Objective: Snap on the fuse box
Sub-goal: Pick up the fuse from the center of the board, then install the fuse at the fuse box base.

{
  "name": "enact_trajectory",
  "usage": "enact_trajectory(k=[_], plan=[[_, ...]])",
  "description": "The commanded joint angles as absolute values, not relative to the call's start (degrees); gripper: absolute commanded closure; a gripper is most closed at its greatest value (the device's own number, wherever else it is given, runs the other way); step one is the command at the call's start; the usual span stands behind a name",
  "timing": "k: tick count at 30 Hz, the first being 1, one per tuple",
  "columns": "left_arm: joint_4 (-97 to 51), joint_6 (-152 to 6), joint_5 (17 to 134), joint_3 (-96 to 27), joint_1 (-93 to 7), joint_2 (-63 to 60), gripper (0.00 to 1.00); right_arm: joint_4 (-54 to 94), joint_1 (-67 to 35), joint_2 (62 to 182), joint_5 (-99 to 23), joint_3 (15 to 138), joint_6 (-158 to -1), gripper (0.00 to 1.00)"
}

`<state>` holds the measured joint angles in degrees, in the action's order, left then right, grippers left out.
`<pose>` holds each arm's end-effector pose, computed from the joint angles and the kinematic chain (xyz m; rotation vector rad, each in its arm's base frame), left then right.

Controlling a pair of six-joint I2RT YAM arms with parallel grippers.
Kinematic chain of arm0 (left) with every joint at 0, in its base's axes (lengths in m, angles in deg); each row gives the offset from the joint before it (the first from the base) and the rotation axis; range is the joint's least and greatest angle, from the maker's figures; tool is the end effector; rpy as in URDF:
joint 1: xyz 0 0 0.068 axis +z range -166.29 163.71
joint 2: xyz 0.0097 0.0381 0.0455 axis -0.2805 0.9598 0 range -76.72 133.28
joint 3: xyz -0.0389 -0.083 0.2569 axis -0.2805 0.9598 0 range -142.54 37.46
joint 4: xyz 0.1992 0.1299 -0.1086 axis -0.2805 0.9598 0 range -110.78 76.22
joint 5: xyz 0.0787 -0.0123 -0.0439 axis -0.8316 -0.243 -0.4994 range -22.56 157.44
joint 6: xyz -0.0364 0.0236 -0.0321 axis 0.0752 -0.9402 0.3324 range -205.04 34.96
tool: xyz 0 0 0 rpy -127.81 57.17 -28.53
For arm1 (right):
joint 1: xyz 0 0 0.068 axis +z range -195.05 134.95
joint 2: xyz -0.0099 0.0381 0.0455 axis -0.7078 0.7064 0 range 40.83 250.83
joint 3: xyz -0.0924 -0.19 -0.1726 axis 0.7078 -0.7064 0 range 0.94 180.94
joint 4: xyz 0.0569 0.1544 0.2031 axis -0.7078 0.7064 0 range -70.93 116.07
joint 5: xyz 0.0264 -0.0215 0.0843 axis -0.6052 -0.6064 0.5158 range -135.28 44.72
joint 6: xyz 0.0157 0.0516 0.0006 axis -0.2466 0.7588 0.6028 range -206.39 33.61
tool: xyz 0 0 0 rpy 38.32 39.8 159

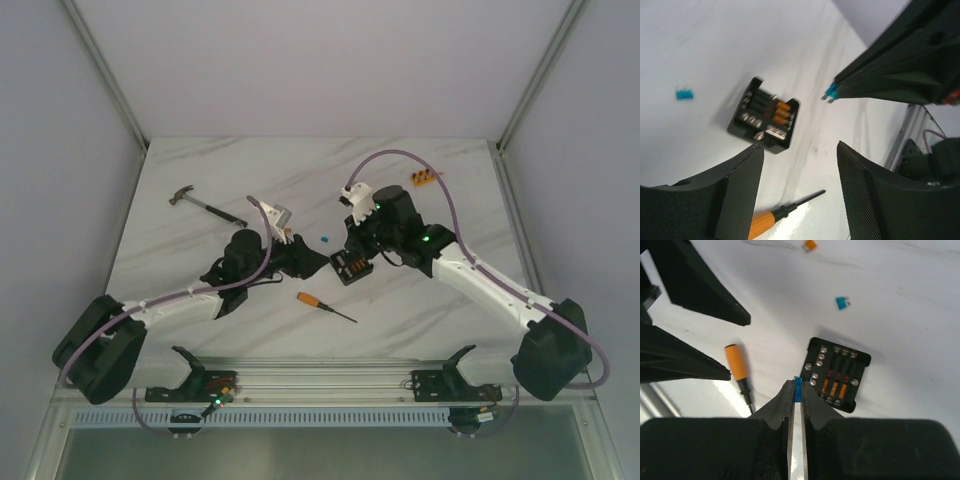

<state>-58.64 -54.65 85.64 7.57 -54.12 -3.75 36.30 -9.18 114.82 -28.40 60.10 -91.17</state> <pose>0.2064 -0.1744 0.2325 0.3741 1.7543 -1.1437 0.2296 0.1789 0.3052 -0.9178 1.9658 0.6299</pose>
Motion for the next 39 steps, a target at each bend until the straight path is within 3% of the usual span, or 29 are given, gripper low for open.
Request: enact_trajectory(k=[1,8,20,39], plan=[[-53.75,-47.56,77.07,5.43,-53.49,1.42,0.30,31.58,-6.38,117.50,-44.77,57.59,-85.53,1.00],[-50.68,-39.79,76.25,0.70,-53.47,11.35,0.30,25.62,-3.81,123.96,-52.86,55.76,-82.94,1.00],[-51.11,-32.65,78.20,-4.01,-52.48,22.34,0.37,21.49,-3.72,133.44,-55.86,56.57,-82.96,1.00],[-52.94,-29.84,79.44,-5.31,-51.10,26.20,0.54,21.44,-3.74,136.60,-55.91,56.67,-81.66,1.00]])
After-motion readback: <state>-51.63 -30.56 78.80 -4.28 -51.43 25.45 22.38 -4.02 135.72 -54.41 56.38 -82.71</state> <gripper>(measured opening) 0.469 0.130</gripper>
